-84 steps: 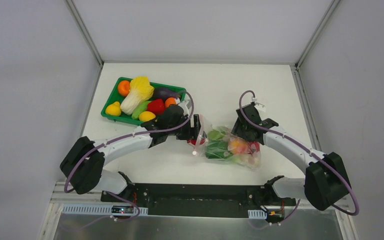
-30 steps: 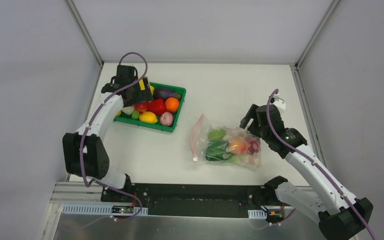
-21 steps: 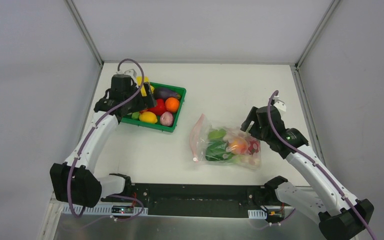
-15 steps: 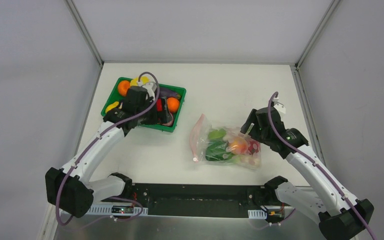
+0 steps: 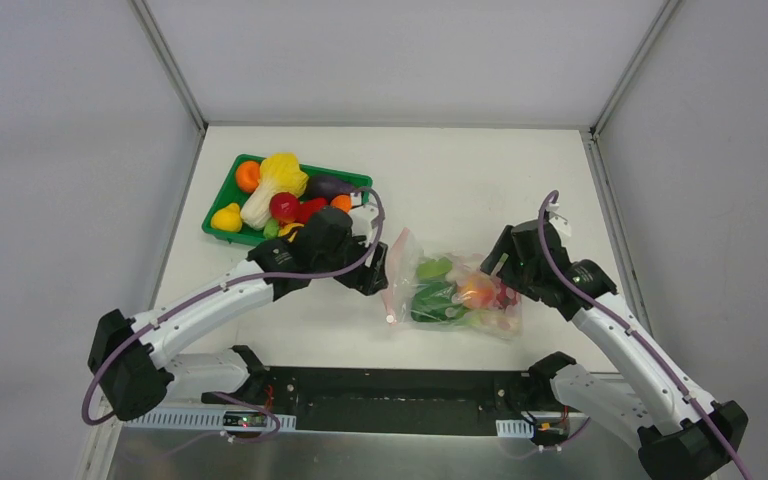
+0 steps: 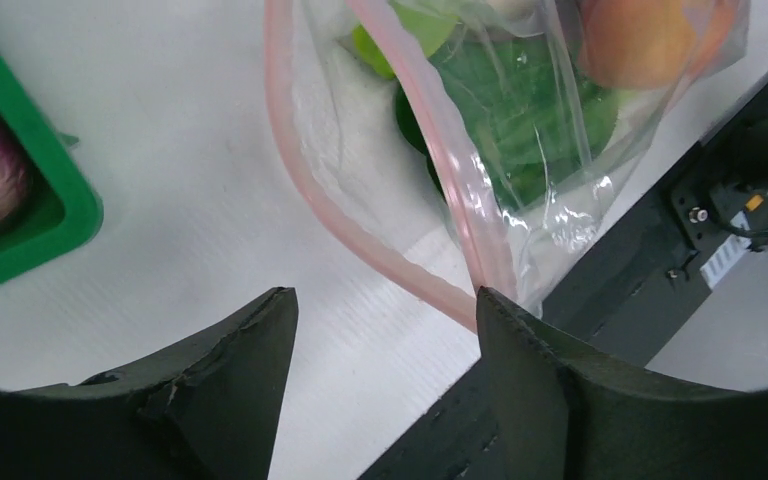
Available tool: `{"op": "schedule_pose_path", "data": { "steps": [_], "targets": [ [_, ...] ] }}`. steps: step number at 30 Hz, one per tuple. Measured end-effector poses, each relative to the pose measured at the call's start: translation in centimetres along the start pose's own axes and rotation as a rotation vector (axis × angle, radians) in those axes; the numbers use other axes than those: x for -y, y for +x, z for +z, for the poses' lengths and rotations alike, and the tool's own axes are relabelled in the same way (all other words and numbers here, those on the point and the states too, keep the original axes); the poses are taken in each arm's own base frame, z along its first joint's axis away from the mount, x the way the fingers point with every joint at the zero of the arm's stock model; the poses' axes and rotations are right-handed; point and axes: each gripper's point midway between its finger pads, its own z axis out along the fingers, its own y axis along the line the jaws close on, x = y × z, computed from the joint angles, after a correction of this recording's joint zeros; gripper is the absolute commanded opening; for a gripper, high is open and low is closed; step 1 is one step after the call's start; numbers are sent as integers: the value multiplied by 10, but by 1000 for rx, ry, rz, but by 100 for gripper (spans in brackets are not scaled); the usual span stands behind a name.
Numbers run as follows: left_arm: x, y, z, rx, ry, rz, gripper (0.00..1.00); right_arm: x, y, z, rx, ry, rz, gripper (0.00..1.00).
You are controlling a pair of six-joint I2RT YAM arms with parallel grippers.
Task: Open the zip-top bag and remove the fake food
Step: Pick up the fake fruit from the zipper food storage bag.
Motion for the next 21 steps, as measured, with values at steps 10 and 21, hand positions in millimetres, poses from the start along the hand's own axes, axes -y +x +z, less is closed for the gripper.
{"op": "schedule_pose_path", "data": {
  "steps": [10, 21],
  "targets": [
    [3, 10, 53, -76, 21, 149, 59, 13, 6, -3, -15, 49, 23, 81],
    [37, -9, 79, -18, 123, 292, 57, 28, 17, 9, -50, 126, 42, 81]
  ]
}}
